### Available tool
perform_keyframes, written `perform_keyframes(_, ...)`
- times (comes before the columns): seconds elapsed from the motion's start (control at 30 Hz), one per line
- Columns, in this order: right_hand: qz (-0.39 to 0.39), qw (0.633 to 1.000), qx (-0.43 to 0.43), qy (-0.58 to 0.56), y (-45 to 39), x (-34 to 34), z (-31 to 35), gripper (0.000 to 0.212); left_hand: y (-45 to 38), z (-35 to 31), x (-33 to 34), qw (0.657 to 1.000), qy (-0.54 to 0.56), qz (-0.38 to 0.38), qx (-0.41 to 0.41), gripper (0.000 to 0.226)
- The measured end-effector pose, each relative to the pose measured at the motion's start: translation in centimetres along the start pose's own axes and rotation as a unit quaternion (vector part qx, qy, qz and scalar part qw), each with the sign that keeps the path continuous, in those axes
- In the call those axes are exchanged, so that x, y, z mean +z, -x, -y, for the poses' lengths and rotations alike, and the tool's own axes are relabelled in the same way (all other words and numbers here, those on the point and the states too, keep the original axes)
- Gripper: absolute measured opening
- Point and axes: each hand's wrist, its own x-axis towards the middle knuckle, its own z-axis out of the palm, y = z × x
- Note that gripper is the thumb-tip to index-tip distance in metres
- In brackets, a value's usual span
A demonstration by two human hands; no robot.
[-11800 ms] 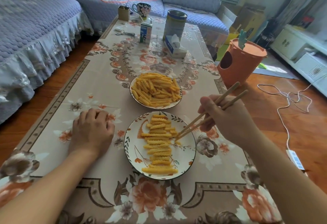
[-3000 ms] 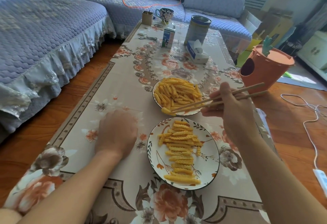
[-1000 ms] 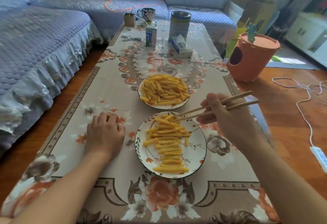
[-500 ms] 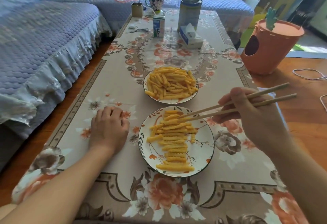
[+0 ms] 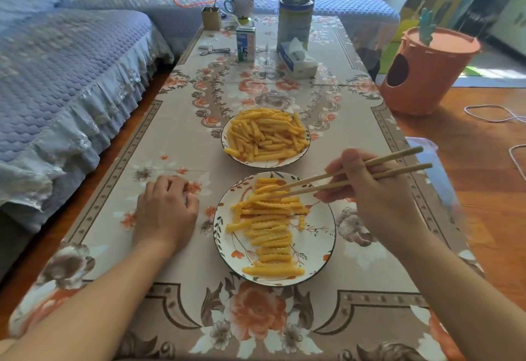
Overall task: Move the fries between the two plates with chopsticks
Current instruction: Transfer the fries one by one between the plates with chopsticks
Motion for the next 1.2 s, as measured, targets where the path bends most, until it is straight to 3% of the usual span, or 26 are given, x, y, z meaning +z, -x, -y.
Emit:
perform_keyframes(0.3, -0.015, 0.999, 0.048, 0.001, 0.0, -0.7, -1.1, 0.043, 0.1, -0.1, -0.1, 1.000, 0.004, 0.003, 0.001, 0.028)
perform_keyframes(0.57, -0.039, 0.999, 0.006, 0.015, -0.4, -1.5, -0.3, 0.040, 0.1, -0.1, -0.2, 1.000, 0.007, 0.007, -0.001, 0.026)
perform_keyframes(0.77, -0.010, 0.999, 0.020, 0.026, -0.4, -1.0, -1.0, 0.042, 0.1, -0.2, -0.2, 1.000, 0.001, 0.010, 0.000, 0.024)
perform_keyframes(0.97, -0.054, 0.998, -0.015, 0.008, -3.3, -0.5, 0.7, 0.039, 0.1, -0.1, -0.1, 1.000, -0.004, 0.005, 0.004, 0.023)
perform_keyframes(1.2, 0.035, 0.997, -0.030, 0.068, -8.0, 6.7, -1.0, 0.030, 0.0, 0.0, -0.2, 1.000, -0.003, 0.007, 0.008, 0.035)
